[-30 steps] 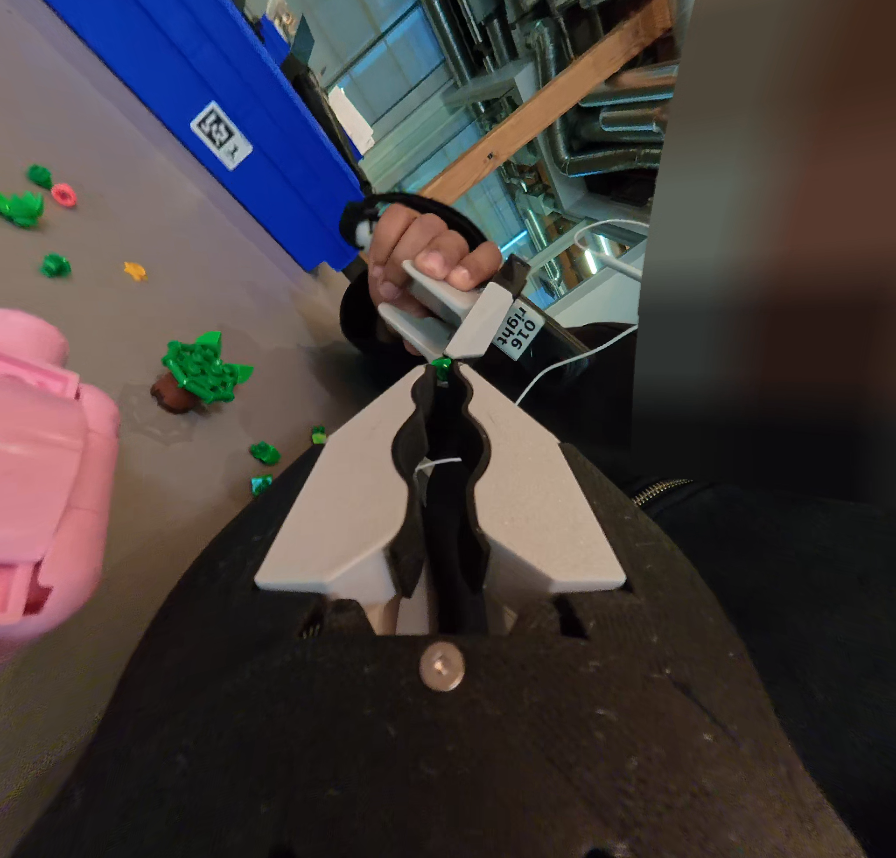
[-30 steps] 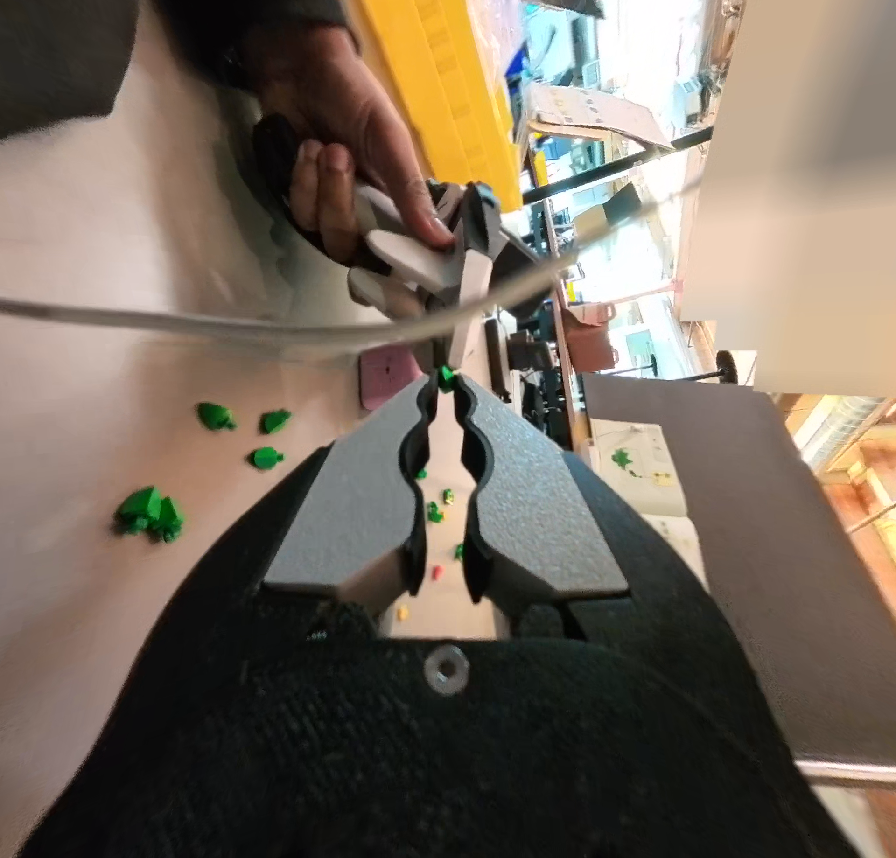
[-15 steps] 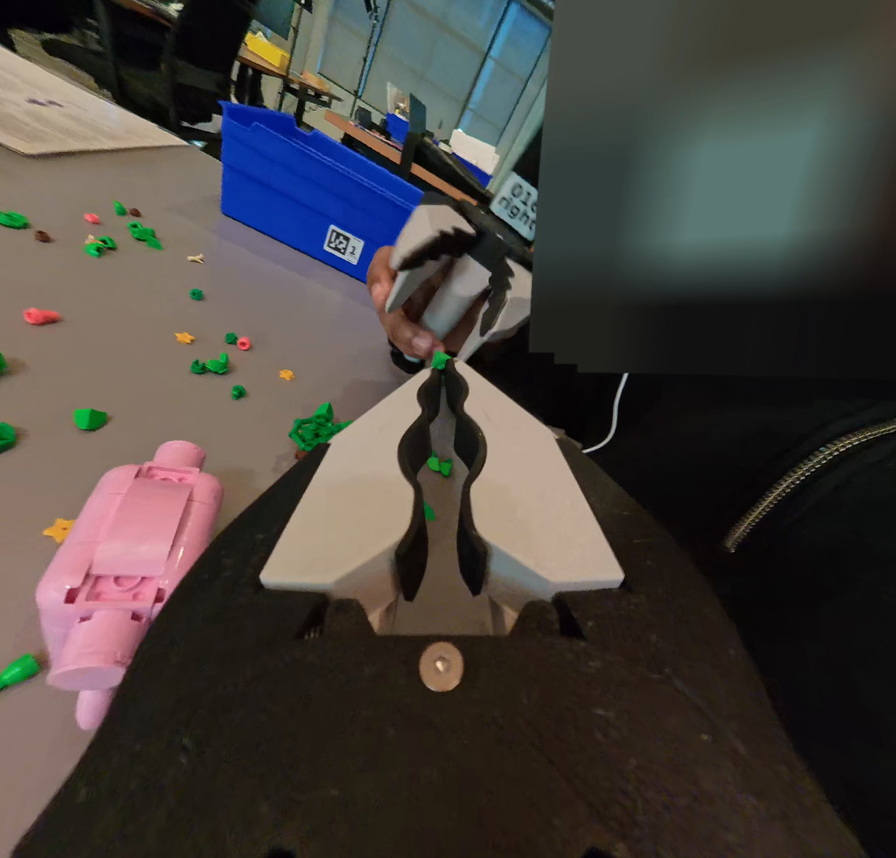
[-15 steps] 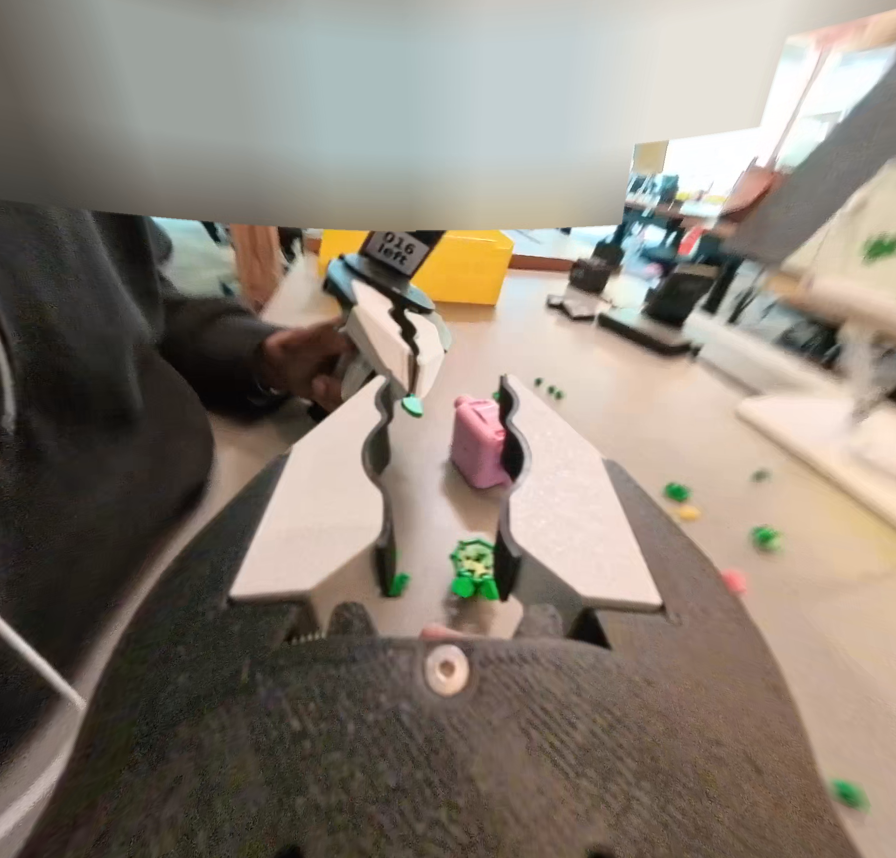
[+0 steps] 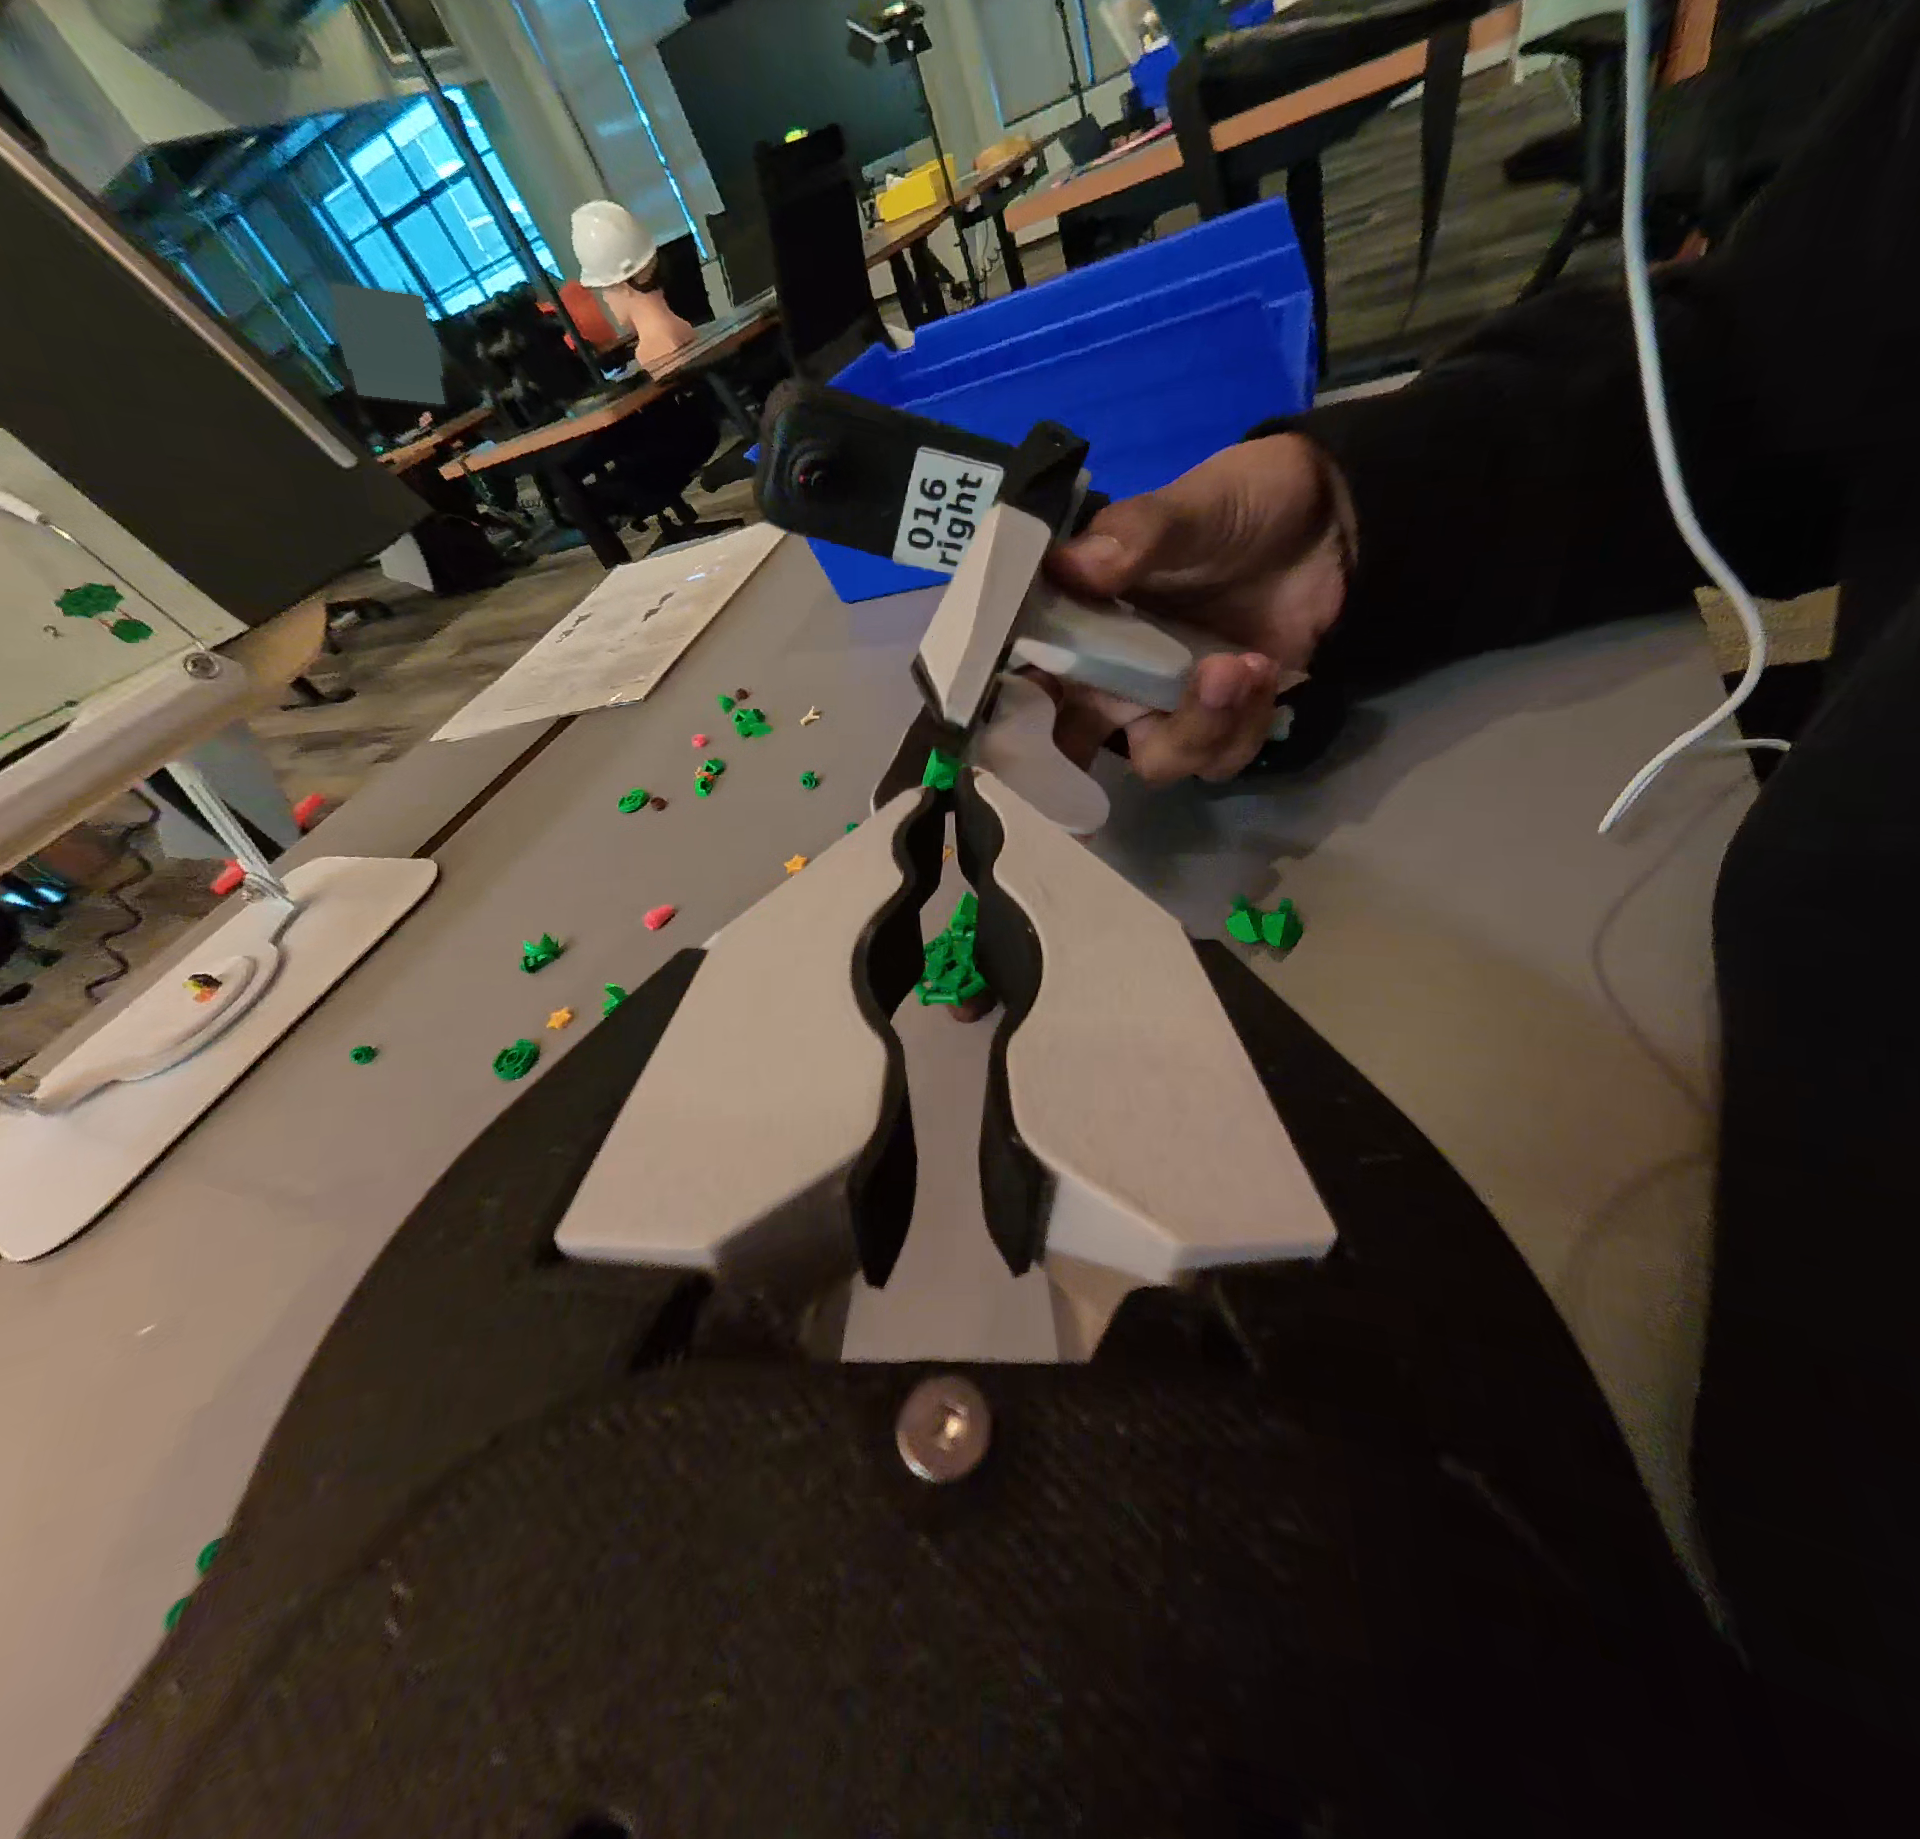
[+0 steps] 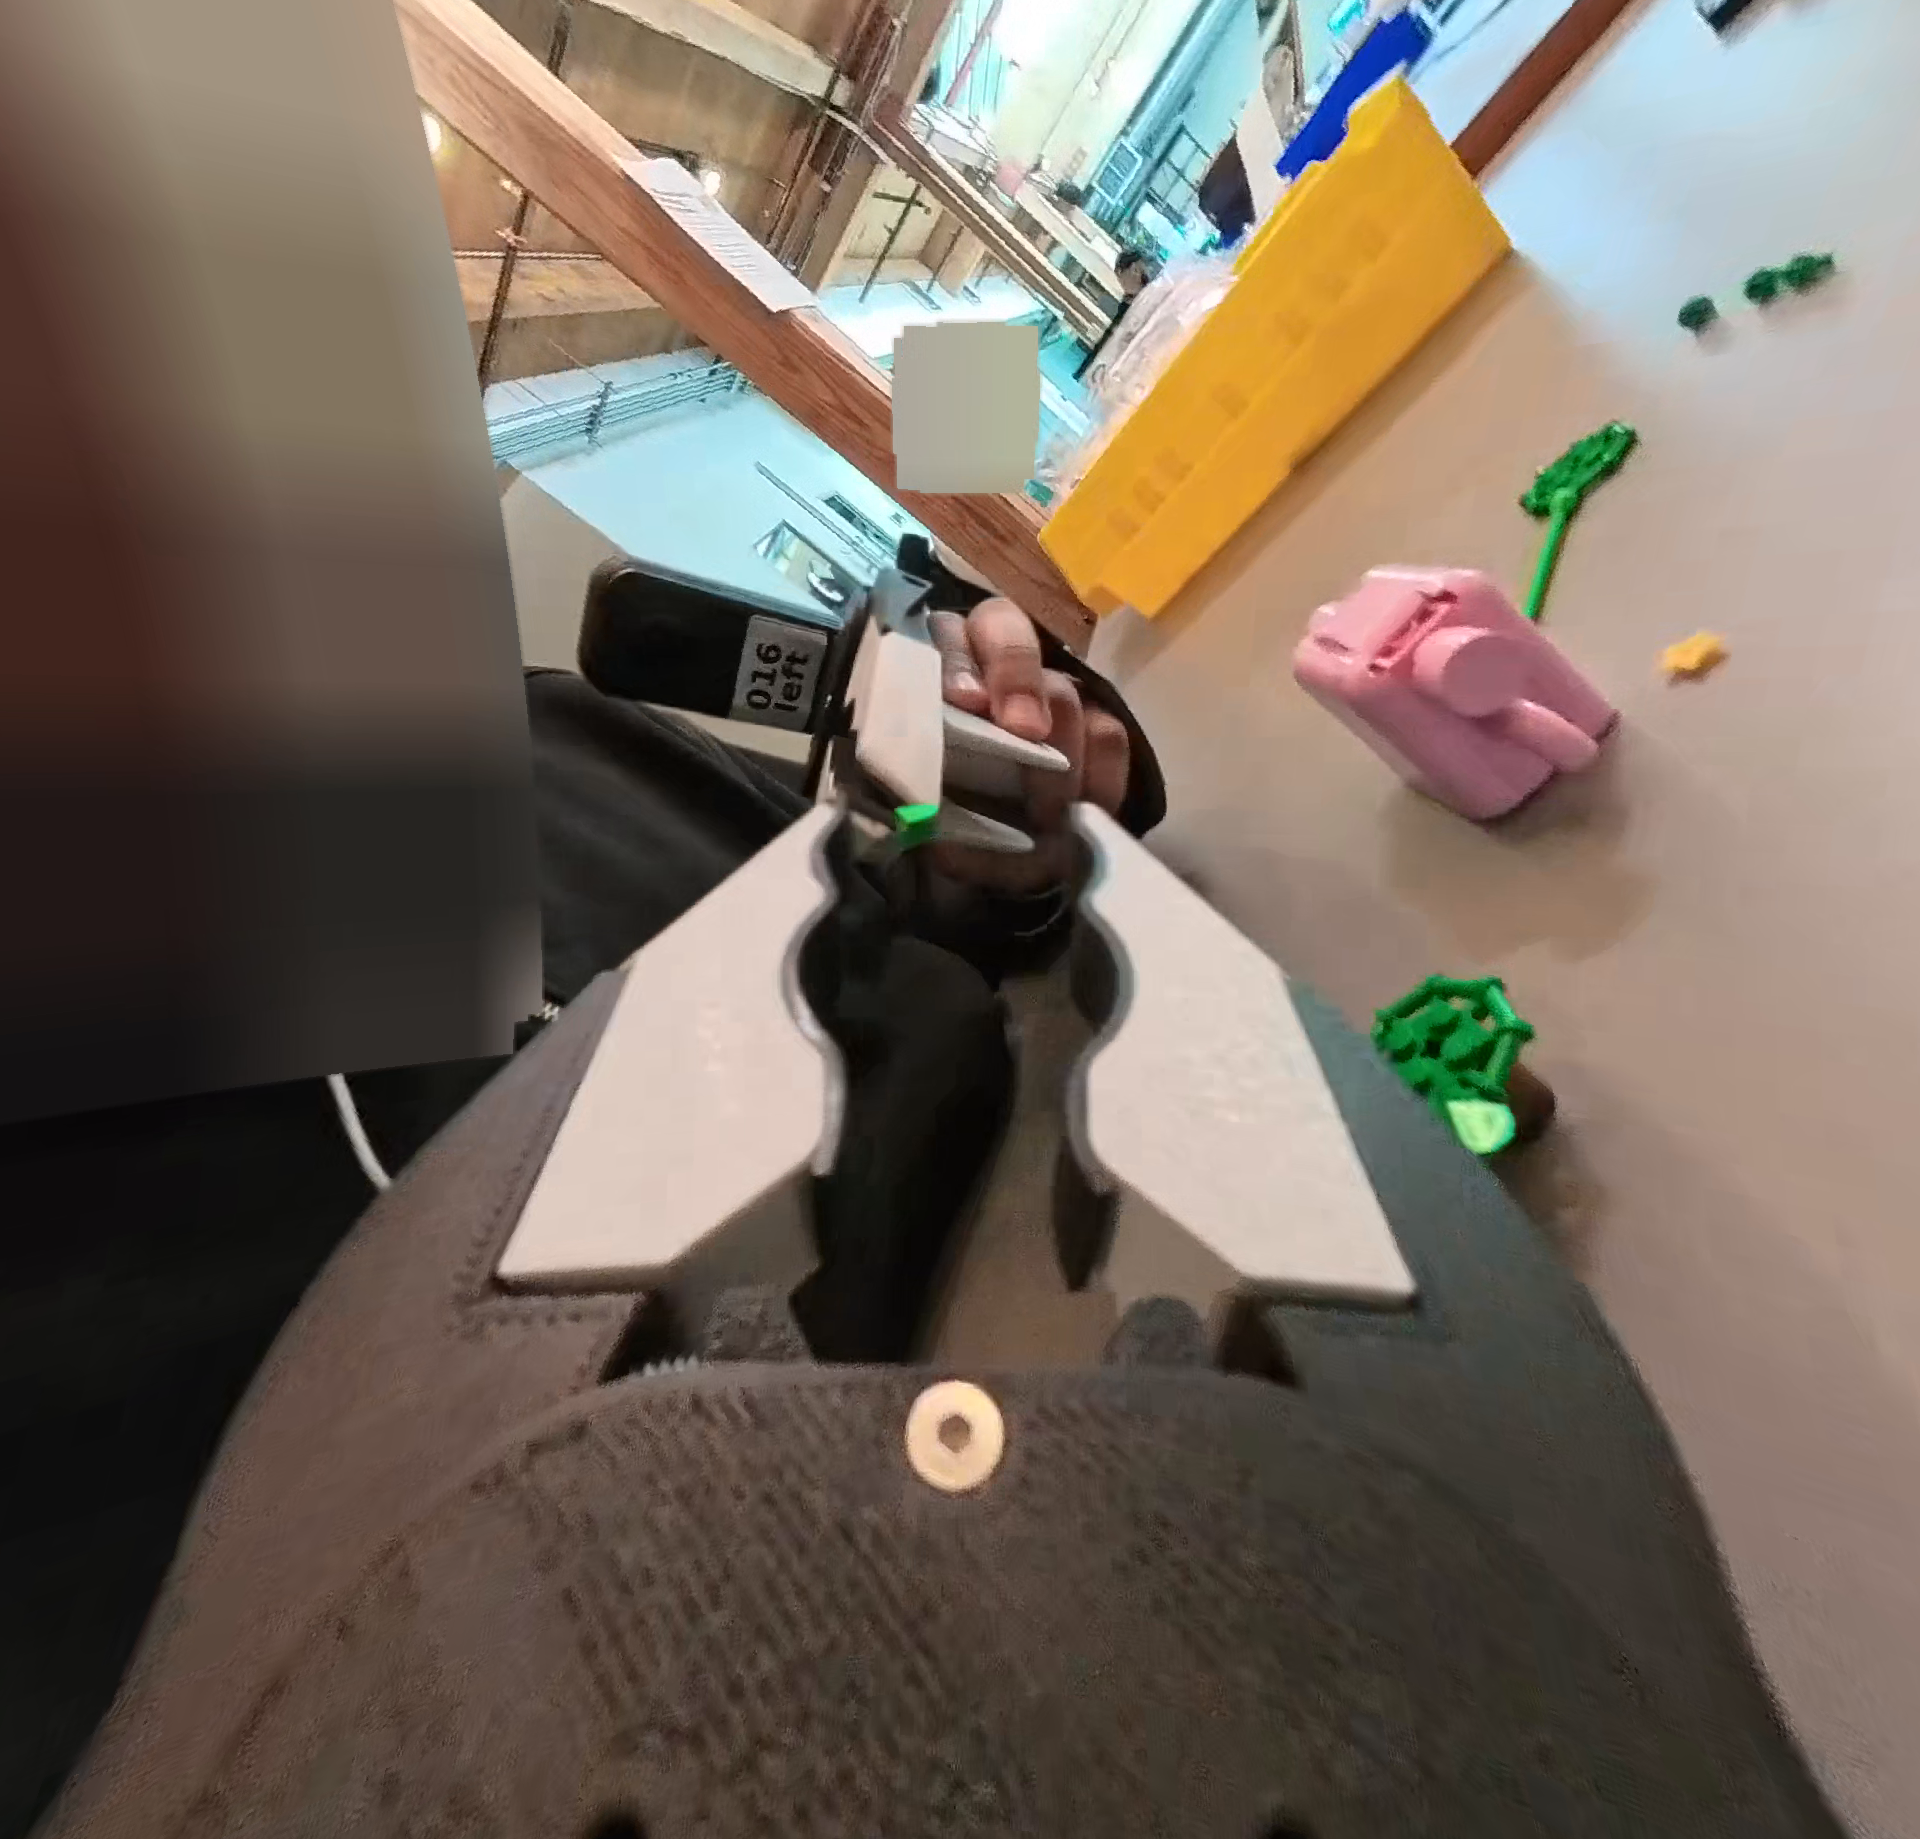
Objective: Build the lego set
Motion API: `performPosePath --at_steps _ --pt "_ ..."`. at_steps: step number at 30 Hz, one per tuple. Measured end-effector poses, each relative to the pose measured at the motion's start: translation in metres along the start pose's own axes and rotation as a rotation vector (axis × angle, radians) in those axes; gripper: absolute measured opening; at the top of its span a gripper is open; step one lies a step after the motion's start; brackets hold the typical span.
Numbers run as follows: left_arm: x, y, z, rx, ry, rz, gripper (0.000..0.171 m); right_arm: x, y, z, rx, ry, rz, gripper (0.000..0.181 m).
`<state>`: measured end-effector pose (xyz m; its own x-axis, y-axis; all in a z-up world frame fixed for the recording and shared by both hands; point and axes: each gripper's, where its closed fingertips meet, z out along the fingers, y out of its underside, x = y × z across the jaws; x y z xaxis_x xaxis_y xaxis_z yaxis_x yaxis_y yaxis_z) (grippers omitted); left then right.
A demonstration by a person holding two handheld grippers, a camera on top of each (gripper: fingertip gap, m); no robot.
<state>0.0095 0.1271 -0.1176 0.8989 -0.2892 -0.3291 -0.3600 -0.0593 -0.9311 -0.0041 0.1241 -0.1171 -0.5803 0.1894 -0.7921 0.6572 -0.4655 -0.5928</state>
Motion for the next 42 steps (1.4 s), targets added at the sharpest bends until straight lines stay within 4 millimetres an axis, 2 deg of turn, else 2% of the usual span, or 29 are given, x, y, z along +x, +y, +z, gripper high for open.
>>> performPosePath --at_steps 1,2,6,8,18,42 --pt "0.000 0.000 0.000 0.000 -0.004 0.007 0.000 0.001 0.001 0.000 -0.008 -0.010 0.030 0.045" --pt "0.000 0.000 0.000 0.002 -0.005 0.012 0.000 0.000 0.002 0.000 -0.014 -0.036 0.061 0.043" --pt "-0.001 0.001 0.001 -0.007 -0.019 0.043 0.000 -0.012 0.002 -0.001 -0.019 -0.203 0.206 0.022" --pt "0.000 0.002 0.002 -0.013 -0.025 0.071 0.000 -0.012 0.003 0.000 -0.023 -0.231 0.239 0.017" --pt "0.003 0.003 0.004 -0.022 -0.029 0.121 0.000 -0.007 0.004 -0.004 -0.031 -0.205 0.240 0.006" --pt "0.005 0.005 0.005 -0.011 -0.014 0.087 0.001 -0.005 0.005 -0.004 -0.063 -0.178 0.235 0.005"
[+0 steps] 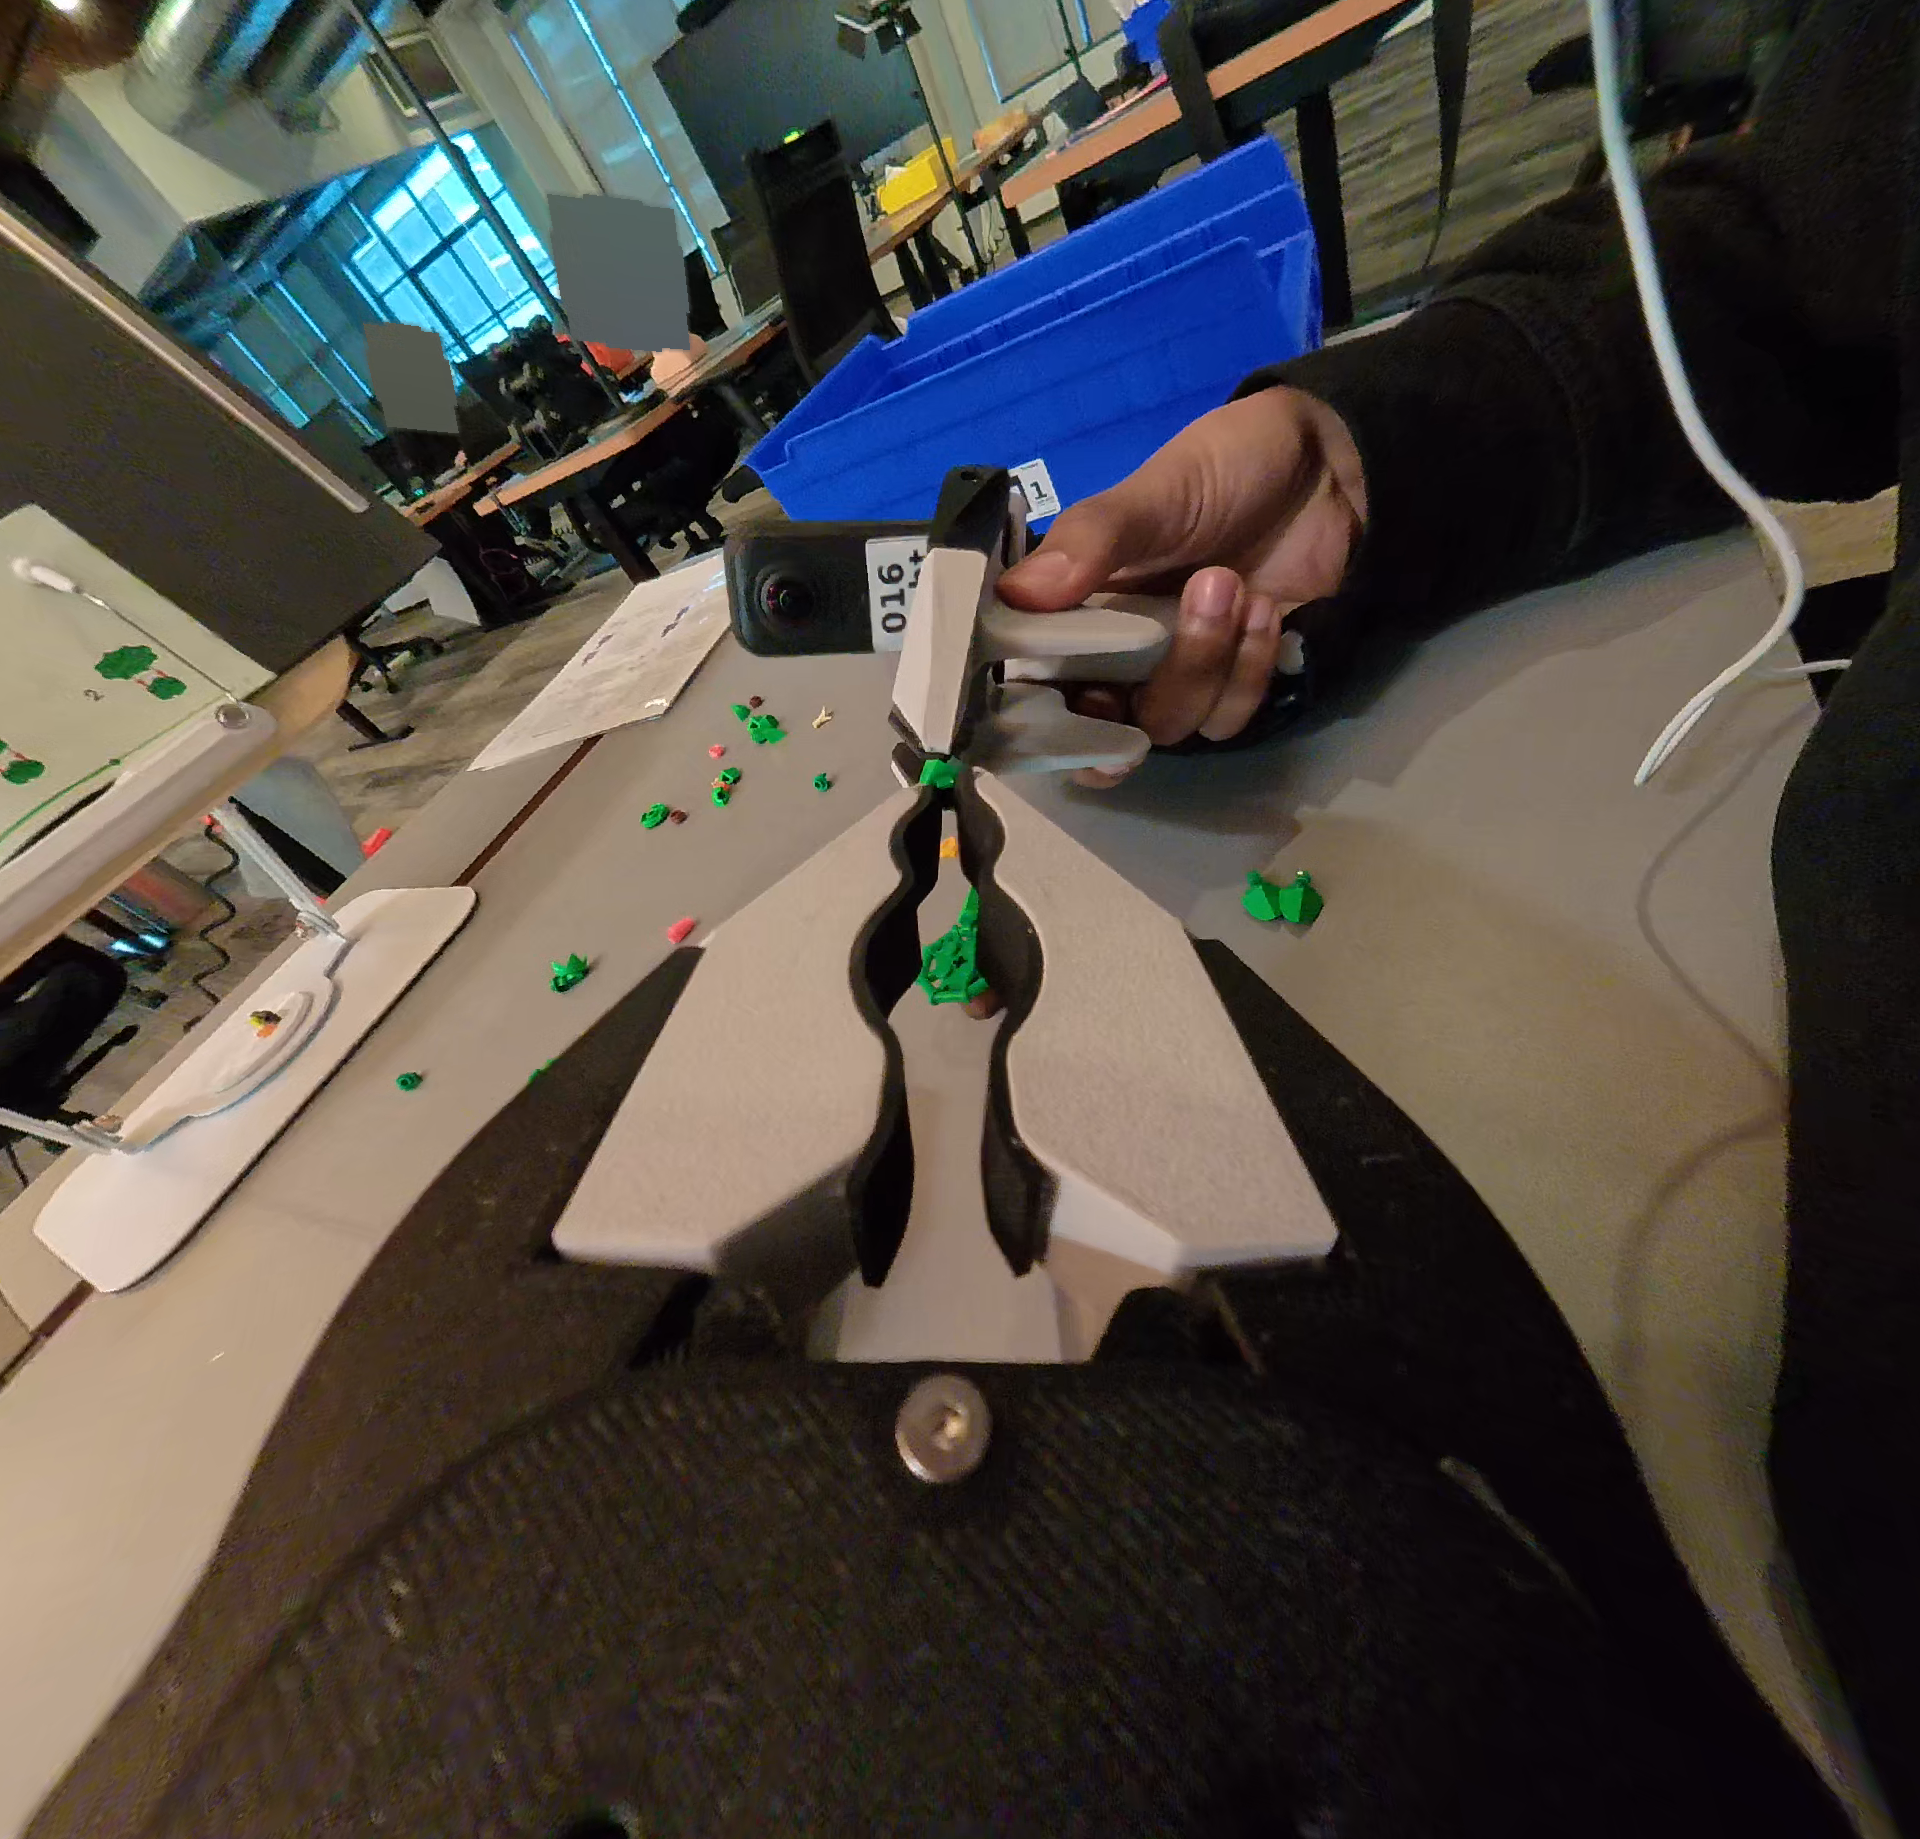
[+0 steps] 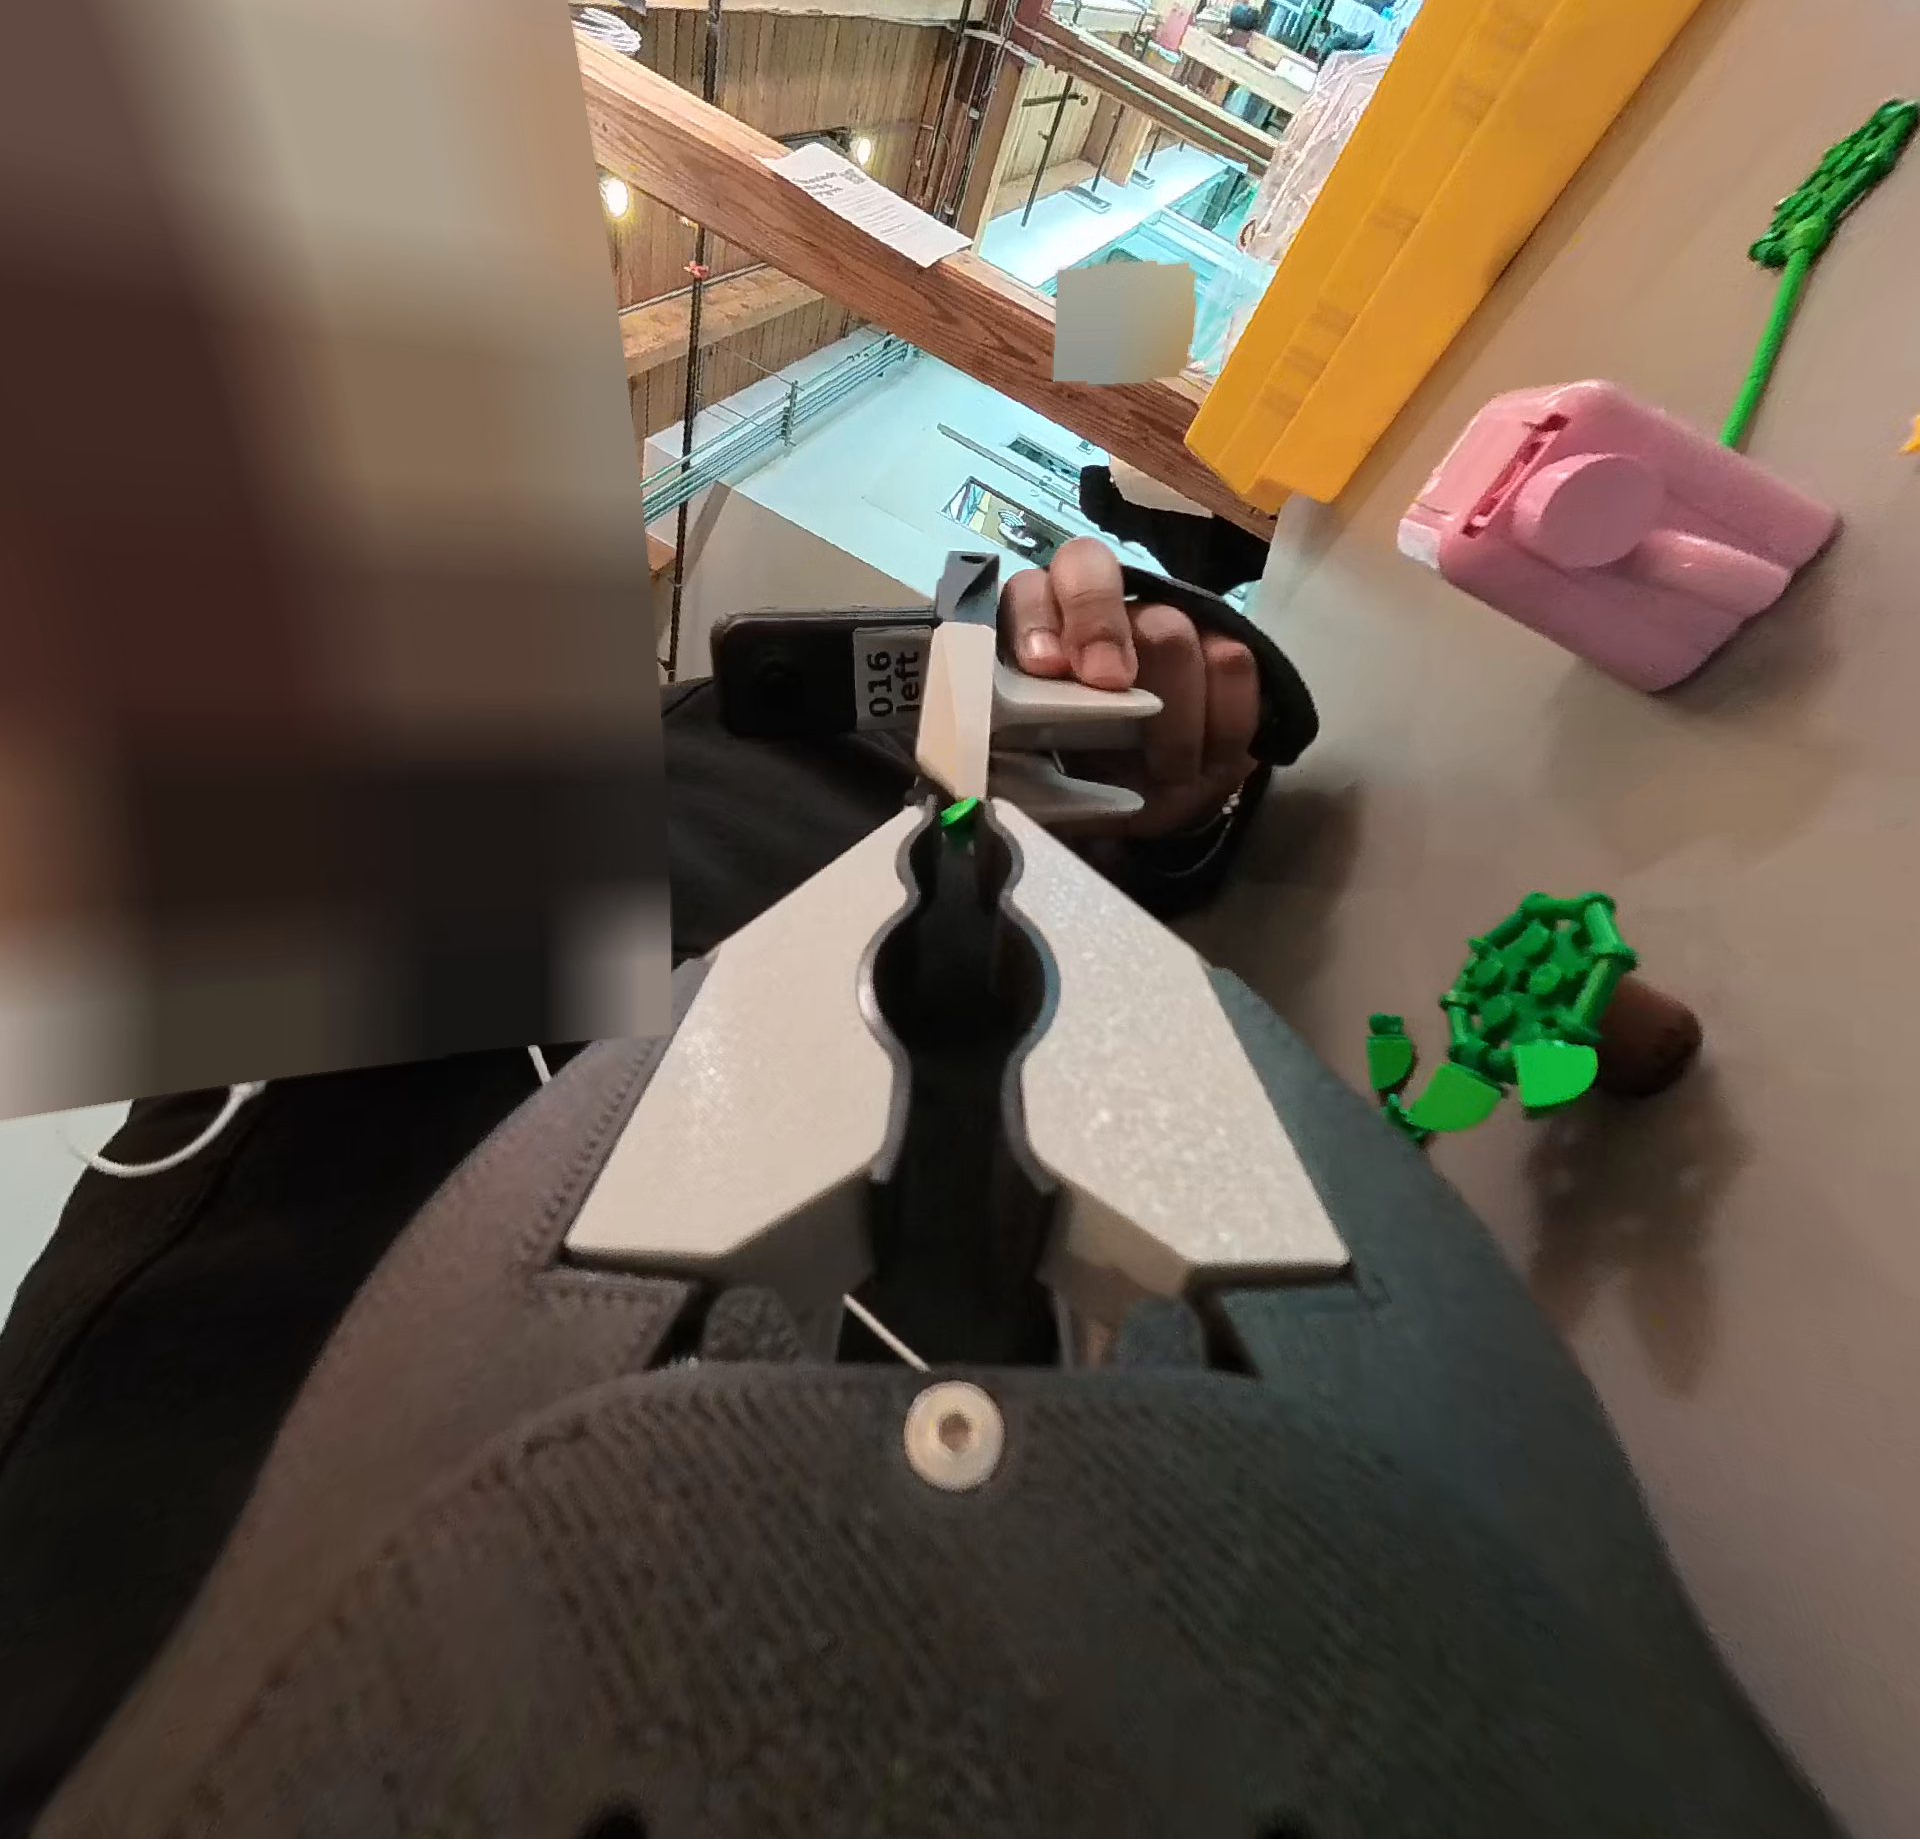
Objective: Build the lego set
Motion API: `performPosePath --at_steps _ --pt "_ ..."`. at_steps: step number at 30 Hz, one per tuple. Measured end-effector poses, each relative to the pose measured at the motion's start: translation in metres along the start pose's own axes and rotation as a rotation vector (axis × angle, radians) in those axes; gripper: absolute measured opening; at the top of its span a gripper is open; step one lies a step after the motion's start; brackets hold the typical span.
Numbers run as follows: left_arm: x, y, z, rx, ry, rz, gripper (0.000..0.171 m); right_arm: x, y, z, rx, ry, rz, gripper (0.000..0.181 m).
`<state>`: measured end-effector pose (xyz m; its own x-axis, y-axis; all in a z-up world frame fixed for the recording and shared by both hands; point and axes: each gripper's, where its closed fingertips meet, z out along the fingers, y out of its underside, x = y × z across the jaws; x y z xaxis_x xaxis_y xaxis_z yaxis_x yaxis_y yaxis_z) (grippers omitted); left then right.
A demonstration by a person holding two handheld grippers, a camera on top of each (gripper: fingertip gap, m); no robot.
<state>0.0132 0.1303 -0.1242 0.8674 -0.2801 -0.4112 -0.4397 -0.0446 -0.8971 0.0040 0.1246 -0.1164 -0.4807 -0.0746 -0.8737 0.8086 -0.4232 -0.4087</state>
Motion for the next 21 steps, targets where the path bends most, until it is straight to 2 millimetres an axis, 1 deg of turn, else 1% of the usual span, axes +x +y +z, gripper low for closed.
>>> performPosePath --at_steps 2,5,7,11,16,19,21 --pt "-0.002 0.001 0.000 -0.006 0.003 -0.040 0.004 0.001 -0.002 0.000 0.004 0.020 -0.023 0.005" --pt "-0.005 0.003 0.000 -0.004 0.027 -0.124 0.021 -0.003 -0.010 -0.006 0.040 0.039 -0.069 0.005" --pt "-0.010 0.000 -0.003 0.023 0.024 -0.176 0.026 -0.002 -0.015 -0.011 0.050 0.081 -0.115 0.005" --pt "-0.032 -0.003 -0.013 0.086 -0.025 -0.299 0.027 -0.007 -0.022 -0.017 0.084 0.092 -0.161 0.004" --pt "-0.075 0.004 -0.033 0.160 -0.149 -0.511 0.024 -0.006 -0.027 -0.021 0.106 0.106 -0.188 0.005" --pt "-0.087 0.007 -0.043 0.212 -0.143 -0.634 0.025 -0.009 -0.034 -0.029 0.138 0.118 -0.210 0.005" --pt "-0.086 0.007 -0.045 0.227 -0.110 -0.667 0.027 -0.011 -0.039 -0.036 0.161 0.145 -0.236 0.004"
